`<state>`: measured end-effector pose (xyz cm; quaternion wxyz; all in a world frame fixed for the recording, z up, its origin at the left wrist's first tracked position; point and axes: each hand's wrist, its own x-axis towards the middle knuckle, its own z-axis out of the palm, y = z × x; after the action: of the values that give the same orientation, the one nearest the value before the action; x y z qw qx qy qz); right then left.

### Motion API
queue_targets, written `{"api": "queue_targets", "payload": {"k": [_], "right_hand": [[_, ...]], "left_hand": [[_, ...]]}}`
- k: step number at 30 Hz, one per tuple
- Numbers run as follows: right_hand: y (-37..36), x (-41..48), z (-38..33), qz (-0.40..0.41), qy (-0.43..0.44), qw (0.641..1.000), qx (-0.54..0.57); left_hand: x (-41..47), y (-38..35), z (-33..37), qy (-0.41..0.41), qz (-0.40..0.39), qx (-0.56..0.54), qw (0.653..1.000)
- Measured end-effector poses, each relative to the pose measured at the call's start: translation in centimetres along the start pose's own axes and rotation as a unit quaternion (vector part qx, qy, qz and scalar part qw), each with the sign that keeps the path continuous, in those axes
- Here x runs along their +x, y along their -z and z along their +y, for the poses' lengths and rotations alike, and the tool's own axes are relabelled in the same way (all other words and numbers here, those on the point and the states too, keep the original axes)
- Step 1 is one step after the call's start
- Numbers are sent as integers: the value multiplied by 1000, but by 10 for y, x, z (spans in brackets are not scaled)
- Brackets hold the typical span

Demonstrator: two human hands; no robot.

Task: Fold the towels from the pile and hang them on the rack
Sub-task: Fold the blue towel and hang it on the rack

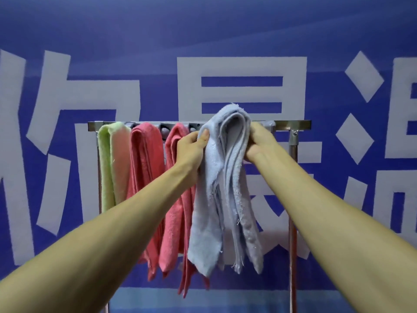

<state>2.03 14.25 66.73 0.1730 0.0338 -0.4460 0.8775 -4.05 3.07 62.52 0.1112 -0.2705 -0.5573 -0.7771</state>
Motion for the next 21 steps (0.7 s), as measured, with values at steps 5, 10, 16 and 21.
{"api": "queue_targets", "payload": {"k": [5,10,16,21], "right_hand": [[-22,37,2,22,-4,1000,-3],[-23,63,17,105,61,992,-42],[-2,86,41,158,82,977,-119],[19,84,45,140,73,966,-207]], "left_hand": [[50,-12,9,3,122,11,993],[77,-16,7,16,184,82,979],[72,-10,-18,42,170,126,976],[57,4,-35,49,110,177,977]]}}
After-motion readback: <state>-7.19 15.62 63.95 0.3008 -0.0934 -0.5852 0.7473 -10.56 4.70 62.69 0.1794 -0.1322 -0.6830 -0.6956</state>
